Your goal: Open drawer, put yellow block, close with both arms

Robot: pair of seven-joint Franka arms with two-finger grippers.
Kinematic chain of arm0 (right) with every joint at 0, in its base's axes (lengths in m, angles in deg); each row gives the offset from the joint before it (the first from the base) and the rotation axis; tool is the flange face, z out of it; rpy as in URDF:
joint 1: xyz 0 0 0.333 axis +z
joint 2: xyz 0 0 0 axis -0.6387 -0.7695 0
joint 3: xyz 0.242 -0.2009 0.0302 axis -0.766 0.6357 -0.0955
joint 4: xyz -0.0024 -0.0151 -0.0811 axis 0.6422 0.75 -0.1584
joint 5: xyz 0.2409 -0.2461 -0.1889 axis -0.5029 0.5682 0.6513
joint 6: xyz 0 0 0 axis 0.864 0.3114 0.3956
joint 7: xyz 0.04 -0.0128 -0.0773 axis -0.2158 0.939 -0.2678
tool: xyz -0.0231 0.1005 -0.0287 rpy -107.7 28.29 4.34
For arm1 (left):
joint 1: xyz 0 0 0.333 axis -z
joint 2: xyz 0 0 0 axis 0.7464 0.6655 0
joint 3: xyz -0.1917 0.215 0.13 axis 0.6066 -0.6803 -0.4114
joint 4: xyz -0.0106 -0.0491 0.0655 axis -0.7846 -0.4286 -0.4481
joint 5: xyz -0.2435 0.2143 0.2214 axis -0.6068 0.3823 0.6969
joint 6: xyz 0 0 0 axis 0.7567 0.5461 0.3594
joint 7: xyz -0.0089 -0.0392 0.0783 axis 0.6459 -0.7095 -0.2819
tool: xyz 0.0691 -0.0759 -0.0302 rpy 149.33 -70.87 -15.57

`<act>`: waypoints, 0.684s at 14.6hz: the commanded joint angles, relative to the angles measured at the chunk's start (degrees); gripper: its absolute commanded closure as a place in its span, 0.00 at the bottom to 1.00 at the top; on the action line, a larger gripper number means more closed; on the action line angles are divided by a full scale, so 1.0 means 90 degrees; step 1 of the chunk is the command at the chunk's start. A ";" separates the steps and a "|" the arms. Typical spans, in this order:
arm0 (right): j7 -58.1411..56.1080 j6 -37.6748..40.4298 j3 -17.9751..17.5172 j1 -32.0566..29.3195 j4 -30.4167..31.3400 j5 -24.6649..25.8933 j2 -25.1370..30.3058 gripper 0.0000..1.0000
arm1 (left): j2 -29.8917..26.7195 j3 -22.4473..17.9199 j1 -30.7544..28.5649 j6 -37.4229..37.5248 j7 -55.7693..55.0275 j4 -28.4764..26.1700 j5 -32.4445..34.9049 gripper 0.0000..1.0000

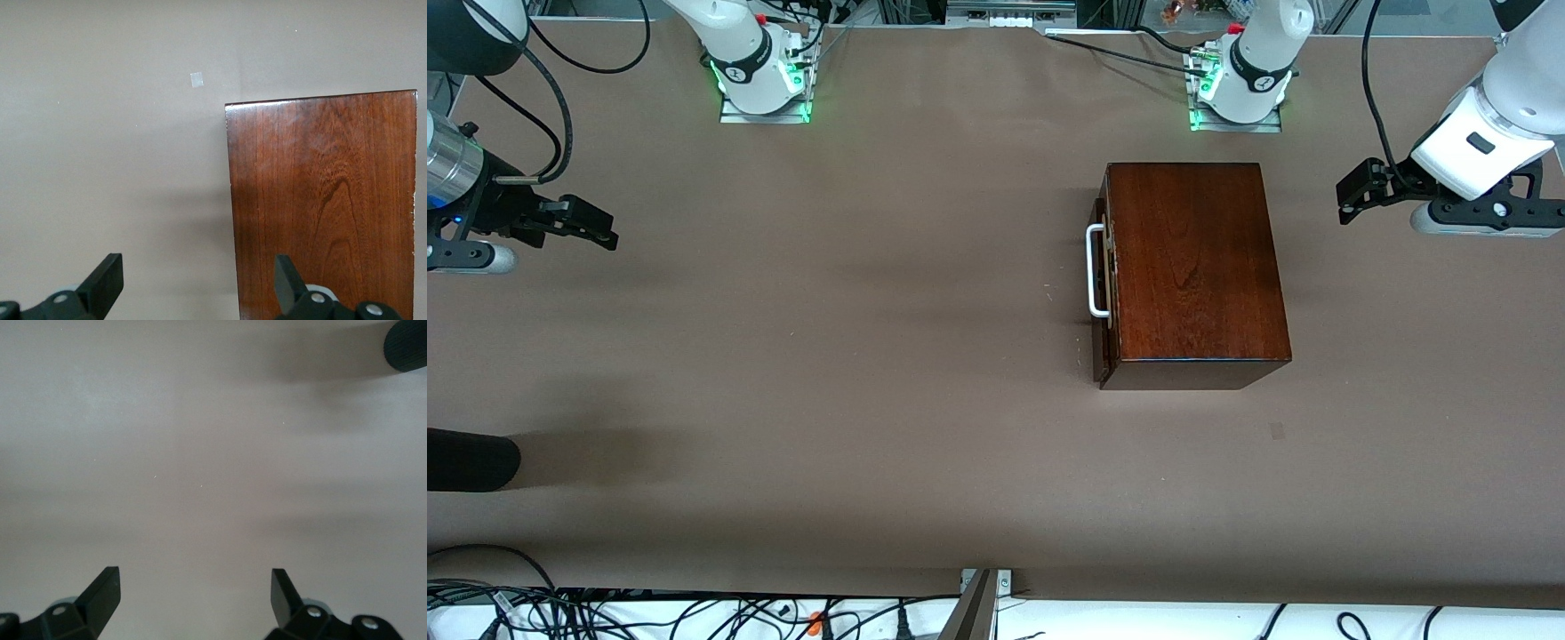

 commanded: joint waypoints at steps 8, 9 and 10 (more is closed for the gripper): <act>0.0025 0.0076 0.0046 0.0007 -0.0237 -0.0038 0.0042 0.00 | 0.0026 0.0041 0.0049 0.0081 -0.0013 0.0135 -0.0020 0.00; 0.0025 0.0076 0.0046 0.0007 -0.0237 -0.0038 0.0042 0.00 | 0.0046 0.0041 0.0049 0.0081 -0.0013 0.0135 -0.0020 0.00; 0.0025 0.0076 0.0046 0.0007 -0.0237 -0.0038 0.0042 0.00 | 0.0046 0.0041 0.0049 0.0081 -0.0013 0.0135 -0.0030 0.00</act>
